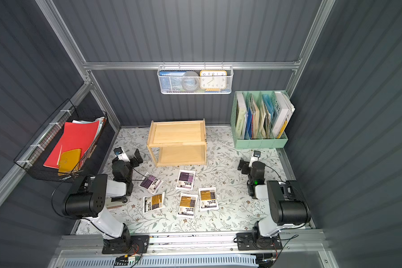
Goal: Place the bagged coffee beans on the shelf by color
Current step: Move the shelf to the center of the board.
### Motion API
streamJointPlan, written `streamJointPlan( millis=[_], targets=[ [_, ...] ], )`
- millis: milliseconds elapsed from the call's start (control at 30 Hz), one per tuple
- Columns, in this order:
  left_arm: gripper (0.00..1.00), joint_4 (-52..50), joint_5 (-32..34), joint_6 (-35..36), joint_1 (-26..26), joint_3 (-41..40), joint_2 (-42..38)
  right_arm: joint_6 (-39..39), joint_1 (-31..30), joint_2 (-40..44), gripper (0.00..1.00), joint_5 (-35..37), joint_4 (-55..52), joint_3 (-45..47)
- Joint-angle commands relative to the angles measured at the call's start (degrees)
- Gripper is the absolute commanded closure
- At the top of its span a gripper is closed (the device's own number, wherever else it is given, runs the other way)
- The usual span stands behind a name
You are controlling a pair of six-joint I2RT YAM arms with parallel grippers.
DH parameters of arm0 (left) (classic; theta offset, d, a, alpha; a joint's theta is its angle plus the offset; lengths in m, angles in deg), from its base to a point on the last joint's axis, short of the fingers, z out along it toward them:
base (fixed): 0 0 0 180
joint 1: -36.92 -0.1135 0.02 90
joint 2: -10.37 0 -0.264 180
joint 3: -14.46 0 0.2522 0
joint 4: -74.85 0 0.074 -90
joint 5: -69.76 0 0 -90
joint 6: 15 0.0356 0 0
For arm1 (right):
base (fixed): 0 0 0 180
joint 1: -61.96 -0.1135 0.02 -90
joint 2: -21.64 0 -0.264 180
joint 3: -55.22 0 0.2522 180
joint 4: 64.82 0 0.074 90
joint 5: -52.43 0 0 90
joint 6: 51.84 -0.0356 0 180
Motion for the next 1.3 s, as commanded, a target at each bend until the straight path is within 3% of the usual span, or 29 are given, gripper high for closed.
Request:
streamJointPlan(
  millis=[0,633,700,900,1033,1133,1167,1267],
  targets=[
    [0.0,0.17,0.53,-0.47,0.26,0.57,-0.37,0.18,0.1,-0.29,0.01,0.14,1.33,-0.63],
    [0.0,-0.74,0.6,-0.6,0.24,1.27,-0.07,-0.18,0.17,-0.38,0.01,0.38,1.13,-0.72],
    [0.0,0.79,-2.0,-0.2,0.22,0.68,-0.57,-0.33,0.17,0.36,0.01,0.76,1.8,-0.37],
    [0.0,-21.95,-0.28,-0.54,0.28,10.36,-8.21,-0.96,-0.09,14.83,0.01,2.63,-17.0,-3.53],
    [0.0,-34.26,3.75,-7.67,0.34,15.74,-12.1,-13.99,-0.09,25.14,0.01,2.33,-30.07,-5.04],
    [0.0,-42.98,2.61,-12.46,0.36,18.86,-14.7,-36.1,0.03,30.49,0.01,8.83,-36.18,-3.15],
    [0.0,-45.31,1.19,-13.59,0.45,19.48,-15.73,-40.25,0.89,32.35,0.01,6.69,-37.15,-1.95],
    [0.0,-50.7,-2.32,-15.98,0.72,20.43,-18.3,-38.28,1.32,35.82,0.01,-4.55,-37.61,-1.25]
  ],
)
